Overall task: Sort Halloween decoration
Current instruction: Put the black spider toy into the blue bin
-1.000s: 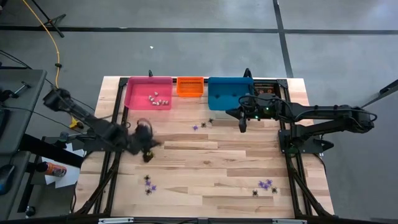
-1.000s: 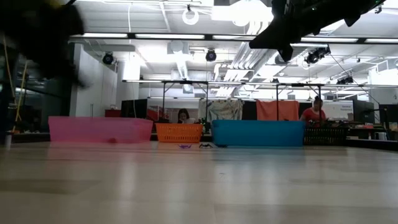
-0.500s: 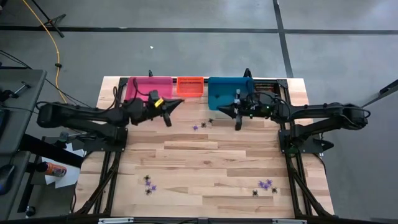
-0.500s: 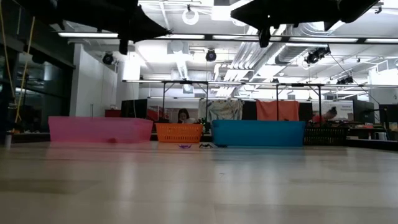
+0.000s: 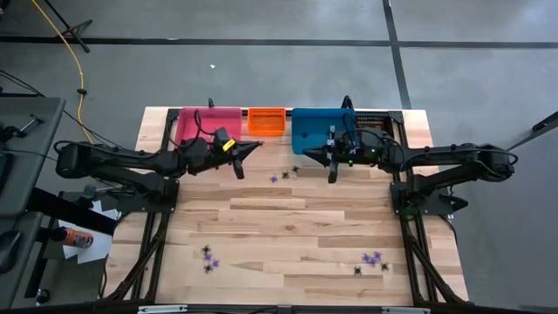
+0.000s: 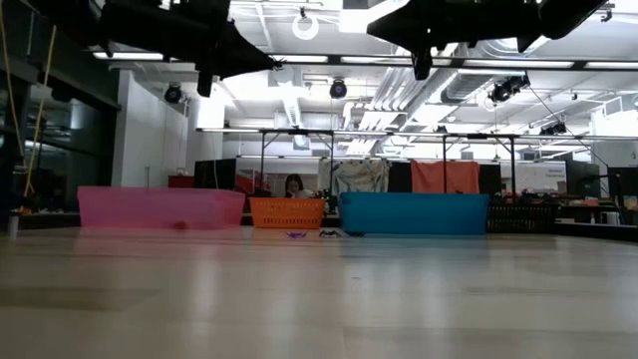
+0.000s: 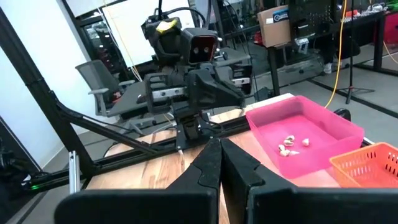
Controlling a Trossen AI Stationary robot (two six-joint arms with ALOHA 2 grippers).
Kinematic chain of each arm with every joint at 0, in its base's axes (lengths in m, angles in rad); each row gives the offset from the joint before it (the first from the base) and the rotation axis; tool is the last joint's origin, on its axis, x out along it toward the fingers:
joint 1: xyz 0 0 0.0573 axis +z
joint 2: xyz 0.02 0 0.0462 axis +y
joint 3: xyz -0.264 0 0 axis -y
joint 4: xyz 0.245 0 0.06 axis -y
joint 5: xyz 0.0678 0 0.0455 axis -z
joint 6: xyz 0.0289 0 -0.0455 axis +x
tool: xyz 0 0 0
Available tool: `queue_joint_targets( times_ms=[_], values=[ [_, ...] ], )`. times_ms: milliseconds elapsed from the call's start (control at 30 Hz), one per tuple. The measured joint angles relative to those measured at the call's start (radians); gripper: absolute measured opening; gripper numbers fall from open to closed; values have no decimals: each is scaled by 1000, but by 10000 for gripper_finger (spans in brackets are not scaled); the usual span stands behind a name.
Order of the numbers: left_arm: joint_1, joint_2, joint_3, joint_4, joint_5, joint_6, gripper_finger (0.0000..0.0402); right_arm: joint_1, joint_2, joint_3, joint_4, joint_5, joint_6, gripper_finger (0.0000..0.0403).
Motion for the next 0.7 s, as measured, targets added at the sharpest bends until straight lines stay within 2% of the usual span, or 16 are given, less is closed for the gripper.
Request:
queue_joint_targets(
  times_ms=[133,267,533,700],
  values=[
    [49,93,89,-23,48,11,0,0,-8,4,25,8,-18,0],
    [98,275,264,-78,140,63,0,-12,-21,27,28,10,-40,0],
    [179,681,624,-261,145,150,0,-54,-48,105,28,11,-85,0],
    [213,860,787,-346,140,150,0,-59,-53,128,26,11,-113,0]
  ],
)
